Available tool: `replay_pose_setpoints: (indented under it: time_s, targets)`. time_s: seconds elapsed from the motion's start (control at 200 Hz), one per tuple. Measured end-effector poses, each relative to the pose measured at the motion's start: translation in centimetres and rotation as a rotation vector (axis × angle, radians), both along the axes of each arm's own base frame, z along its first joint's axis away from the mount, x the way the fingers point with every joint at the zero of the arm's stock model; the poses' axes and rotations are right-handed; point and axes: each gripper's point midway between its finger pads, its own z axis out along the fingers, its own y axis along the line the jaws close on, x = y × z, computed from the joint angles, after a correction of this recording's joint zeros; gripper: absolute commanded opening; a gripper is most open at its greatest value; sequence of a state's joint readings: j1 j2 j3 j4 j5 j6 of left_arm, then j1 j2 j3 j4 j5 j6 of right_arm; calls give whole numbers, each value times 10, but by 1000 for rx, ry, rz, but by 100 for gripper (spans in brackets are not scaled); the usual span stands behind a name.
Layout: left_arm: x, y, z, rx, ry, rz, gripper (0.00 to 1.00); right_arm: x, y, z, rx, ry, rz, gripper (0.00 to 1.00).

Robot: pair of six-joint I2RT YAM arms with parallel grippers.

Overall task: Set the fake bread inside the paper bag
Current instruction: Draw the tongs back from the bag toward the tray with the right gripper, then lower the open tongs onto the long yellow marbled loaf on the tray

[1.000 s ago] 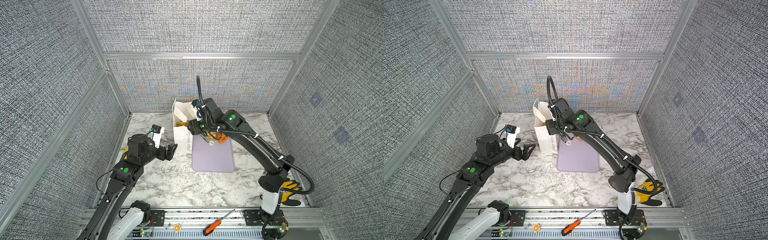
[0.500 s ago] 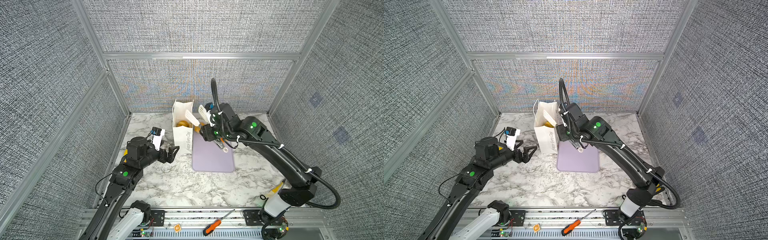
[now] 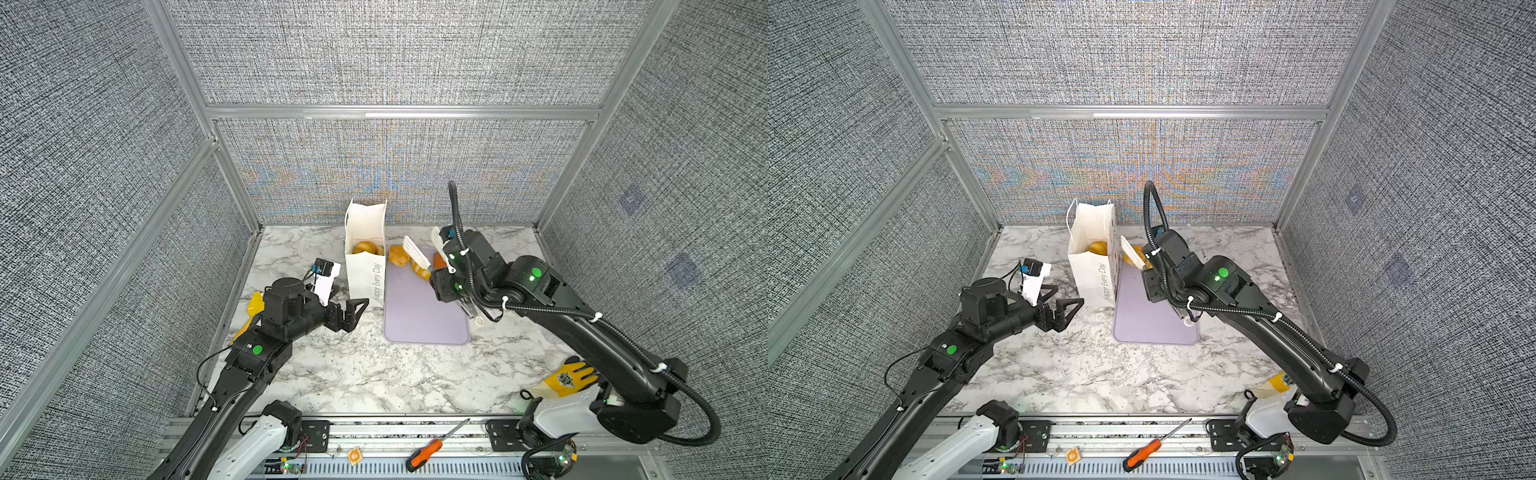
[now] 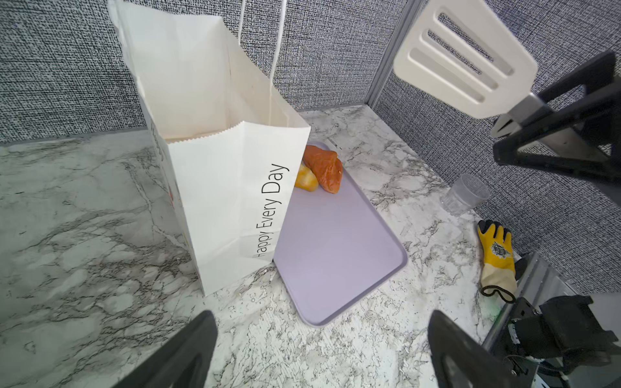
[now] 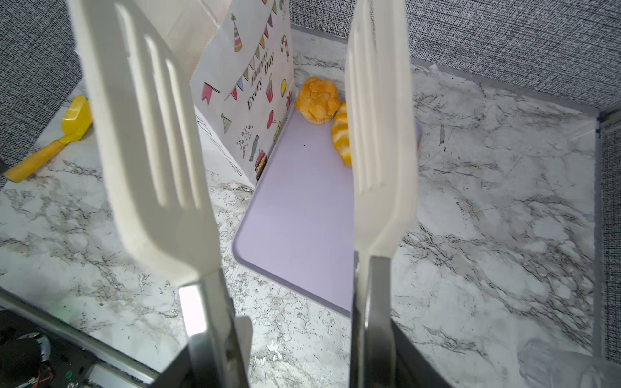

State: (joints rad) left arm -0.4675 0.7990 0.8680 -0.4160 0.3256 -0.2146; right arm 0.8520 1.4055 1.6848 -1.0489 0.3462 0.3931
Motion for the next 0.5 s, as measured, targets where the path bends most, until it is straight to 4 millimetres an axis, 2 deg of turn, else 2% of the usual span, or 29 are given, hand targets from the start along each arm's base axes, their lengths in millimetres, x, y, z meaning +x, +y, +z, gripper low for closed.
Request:
replay_pose_setpoints:
  time_s: [0.5]
  targets:
    - [-7,-21,-21,-1,49,-28,99,-3,-46,-67,-117,105,-93,61]
